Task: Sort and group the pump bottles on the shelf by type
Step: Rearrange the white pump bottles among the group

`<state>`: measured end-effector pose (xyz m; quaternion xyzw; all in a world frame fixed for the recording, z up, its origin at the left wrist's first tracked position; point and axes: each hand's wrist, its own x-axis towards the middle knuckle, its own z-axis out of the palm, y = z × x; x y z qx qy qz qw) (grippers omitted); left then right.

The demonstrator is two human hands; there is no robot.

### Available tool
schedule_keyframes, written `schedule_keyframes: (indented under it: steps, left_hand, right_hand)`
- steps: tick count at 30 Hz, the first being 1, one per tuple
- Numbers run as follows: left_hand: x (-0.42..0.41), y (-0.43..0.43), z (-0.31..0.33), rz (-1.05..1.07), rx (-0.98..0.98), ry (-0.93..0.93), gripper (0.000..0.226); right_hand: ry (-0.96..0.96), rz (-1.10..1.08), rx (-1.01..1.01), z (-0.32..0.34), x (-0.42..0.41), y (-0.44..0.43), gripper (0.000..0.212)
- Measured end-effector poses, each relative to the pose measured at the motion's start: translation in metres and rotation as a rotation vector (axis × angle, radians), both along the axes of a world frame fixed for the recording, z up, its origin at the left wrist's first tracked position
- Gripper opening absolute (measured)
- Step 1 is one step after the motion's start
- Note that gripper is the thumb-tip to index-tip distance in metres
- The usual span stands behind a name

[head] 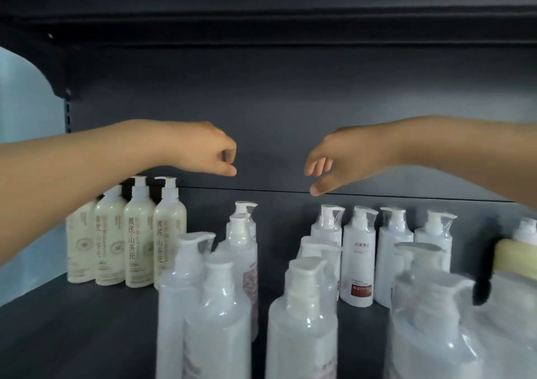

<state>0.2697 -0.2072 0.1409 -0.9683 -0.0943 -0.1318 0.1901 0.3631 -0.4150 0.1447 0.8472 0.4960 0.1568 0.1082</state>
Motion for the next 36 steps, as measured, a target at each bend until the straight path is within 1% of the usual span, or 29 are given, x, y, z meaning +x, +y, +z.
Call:
schedule_keyframes:
  steps: [2,6,9,14,17,22,26,29,31,33,36]
  left_hand:
    - [-0.007,0.01,-0.002,-0.045,0.026,-0.032,0.035]
    - [-0.014,0.036,-0.009,-0.159,0.001,-0.107,0.032]
    - [-0.013,0.052,-0.018,-0.229,0.004,-0.144,0.031]
    - [-0.002,0.062,-0.034,-0.353,-0.128,-0.199,0.028]
    - [0.011,0.058,-0.051,-0.405,-0.158,-0.191,0.026]
    - [0.04,0.058,-0.079,-0.396,-0.254,-0.2,0.033]
    - [0.061,0.062,-0.095,-0.388,-0.36,-0.171,0.039]
    - [0.069,0.063,-0.099,-0.412,-0.445,-0.195,0.033]
    - [0.074,0.064,-0.1,-0.412,-0.48,-0.215,0.031]
    - [0.079,0.066,-0.102,-0.398,-0.523,-0.2,0.031]
    - [0.085,0.068,-0.103,-0.401,-0.611,-0.177,0.026]
  right_hand:
    - [0.016,-0.023,0.076,0.0,-0.013,0.007,0.041]
    - [0.05,-0.09,0.181,-0.011,-0.037,0.03,0.039]
    - [0.086,-0.161,0.19,-0.02,-0.052,0.046,0.04]
    - [0.165,-0.258,0.184,-0.029,-0.069,0.071,0.039]
    - [0.224,-0.285,0.182,-0.035,-0.069,0.083,0.041]
    - [0.377,-0.285,0.15,-0.063,-0.045,0.102,0.043]
    - [0.578,-0.208,0.262,-0.069,-0.028,0.104,0.035]
    - [0.717,-0.19,0.314,-0.068,-0.021,0.102,0.027]
    - [0.737,-0.181,0.327,-0.068,-0.016,0.102,0.02]
    - [0.71,-0.178,0.311,-0.067,-0.012,0.102,0.017]
    - [0.649,-0.202,0.265,-0.064,-0.004,0.099,0.022]
